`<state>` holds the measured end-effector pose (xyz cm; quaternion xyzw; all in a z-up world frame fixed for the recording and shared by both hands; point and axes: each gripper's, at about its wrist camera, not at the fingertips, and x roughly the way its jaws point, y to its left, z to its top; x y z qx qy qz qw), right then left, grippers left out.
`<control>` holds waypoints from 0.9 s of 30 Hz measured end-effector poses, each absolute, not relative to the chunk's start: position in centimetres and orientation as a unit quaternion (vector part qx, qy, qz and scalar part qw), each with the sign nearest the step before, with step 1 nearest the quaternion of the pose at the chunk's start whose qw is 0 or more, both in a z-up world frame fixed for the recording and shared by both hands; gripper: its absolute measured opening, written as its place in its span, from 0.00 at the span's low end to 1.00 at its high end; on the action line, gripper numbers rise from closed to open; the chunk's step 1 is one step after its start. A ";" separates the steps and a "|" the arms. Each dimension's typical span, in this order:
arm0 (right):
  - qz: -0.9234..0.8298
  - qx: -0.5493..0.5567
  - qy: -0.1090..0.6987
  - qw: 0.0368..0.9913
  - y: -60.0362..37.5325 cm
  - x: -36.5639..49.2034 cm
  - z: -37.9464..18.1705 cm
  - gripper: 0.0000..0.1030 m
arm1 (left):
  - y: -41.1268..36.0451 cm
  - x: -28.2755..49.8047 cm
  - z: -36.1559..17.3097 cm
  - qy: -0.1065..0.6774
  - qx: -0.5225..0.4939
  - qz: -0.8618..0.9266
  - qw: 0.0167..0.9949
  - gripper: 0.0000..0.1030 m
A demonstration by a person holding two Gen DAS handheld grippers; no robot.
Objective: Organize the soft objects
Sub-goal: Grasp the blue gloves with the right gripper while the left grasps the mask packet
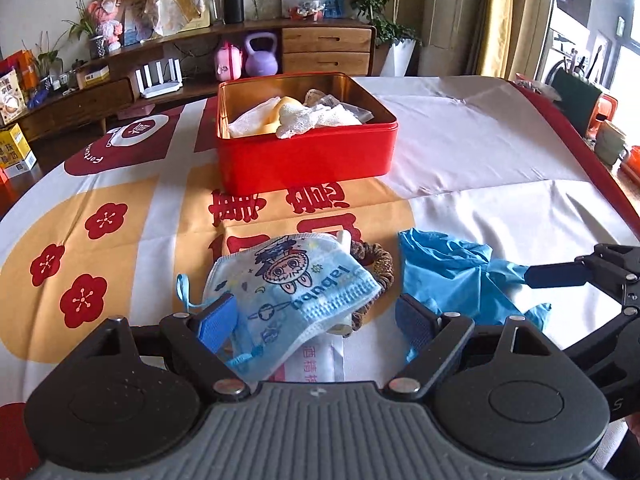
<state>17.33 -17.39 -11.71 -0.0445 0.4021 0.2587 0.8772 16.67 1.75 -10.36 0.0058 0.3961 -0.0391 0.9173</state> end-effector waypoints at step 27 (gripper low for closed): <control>0.220 -0.073 0.410 0.882 -17.5 18.3 -12.5 0.56 | 8.5 17.5 -9.9 0.392 -0.162 -0.024 0.905 0.29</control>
